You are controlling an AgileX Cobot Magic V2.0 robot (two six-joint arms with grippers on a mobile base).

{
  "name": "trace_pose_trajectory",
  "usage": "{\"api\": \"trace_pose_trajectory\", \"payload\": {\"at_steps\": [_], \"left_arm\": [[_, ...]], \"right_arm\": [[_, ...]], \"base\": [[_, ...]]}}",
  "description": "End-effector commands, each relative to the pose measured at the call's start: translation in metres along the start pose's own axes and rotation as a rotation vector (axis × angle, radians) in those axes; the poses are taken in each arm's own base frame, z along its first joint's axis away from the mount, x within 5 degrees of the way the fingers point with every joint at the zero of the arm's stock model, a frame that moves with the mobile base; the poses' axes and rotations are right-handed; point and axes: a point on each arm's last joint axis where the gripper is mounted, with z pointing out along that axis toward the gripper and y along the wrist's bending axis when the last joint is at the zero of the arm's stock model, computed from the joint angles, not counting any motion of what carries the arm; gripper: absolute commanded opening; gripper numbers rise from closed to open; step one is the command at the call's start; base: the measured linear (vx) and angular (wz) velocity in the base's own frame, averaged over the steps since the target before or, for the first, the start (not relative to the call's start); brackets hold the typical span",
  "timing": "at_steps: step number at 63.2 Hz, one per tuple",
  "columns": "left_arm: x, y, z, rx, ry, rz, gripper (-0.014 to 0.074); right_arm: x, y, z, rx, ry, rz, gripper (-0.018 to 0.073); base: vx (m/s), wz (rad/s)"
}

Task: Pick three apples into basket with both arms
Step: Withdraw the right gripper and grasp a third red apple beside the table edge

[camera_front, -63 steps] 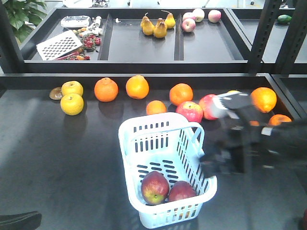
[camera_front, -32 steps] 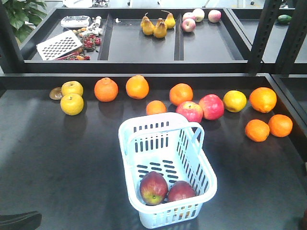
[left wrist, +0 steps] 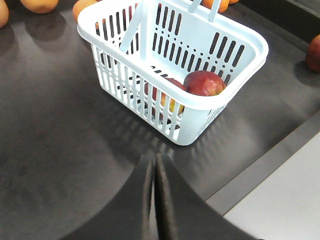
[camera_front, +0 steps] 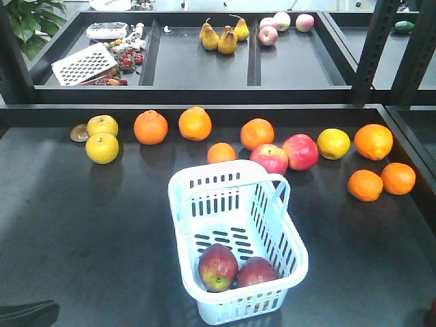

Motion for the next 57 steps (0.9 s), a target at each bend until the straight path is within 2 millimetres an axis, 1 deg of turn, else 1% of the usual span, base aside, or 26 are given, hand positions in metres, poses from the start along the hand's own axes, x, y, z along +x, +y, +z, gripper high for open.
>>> {"api": "trace_pose_trajectory", "payload": {"at_steps": [1, 9, 15, 29, 57], "left_arm": [[-0.012, 0.000, -0.003, -0.009, -0.086, -0.038, -0.0006], [-0.012, 0.000, -0.003, -0.006, -0.087, -0.044, -0.0006], [-0.012, 0.000, -0.003, -0.006, -0.087, -0.044, -0.0006], [-0.012, 0.000, -0.003, -0.006, -0.087, -0.044, -0.0006], [-0.012, 0.000, -0.003, -0.006, -0.087, -0.044, -0.0006]], "right_arm": [[-0.008, -0.001, 0.006, 0.001, 0.002, -0.008, 0.0728], [-0.013, 0.000, 0.023, 0.000, 0.041, -0.016, 0.0723], [-0.016, 0.001, 0.031, 0.002, 0.047, -0.024, 0.0709], [-0.022, 0.001, 0.043, 0.004, 0.029, -0.035, 0.0662], [-0.032, 0.003, 0.078, 0.014, 0.031, -0.077, 0.0648]], "base": [[0.00, 0.00], [0.00, 0.00], [0.00, 0.00], [0.00, 0.00], [0.00, 0.00]]}}
